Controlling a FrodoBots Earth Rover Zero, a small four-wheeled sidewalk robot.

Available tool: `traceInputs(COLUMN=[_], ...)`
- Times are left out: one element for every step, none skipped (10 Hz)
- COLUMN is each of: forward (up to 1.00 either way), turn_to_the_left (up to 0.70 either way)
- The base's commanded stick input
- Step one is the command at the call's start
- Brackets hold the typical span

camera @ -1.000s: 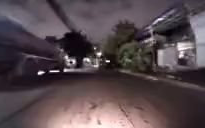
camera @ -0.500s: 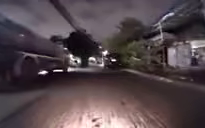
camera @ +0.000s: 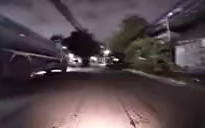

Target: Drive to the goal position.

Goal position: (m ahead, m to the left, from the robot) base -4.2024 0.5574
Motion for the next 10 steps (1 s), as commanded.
traceInputs(forward=[1.0, 1.0, 1.0, 1.0, 1.0, 1.0, 1.0, 1.0, 1.0, 1.0], turn_to_the_left=[0.0, 0.0, 0.0, 0.26, 0.05, 0.0, 0.0, 0.0, 0.0, 0.0])
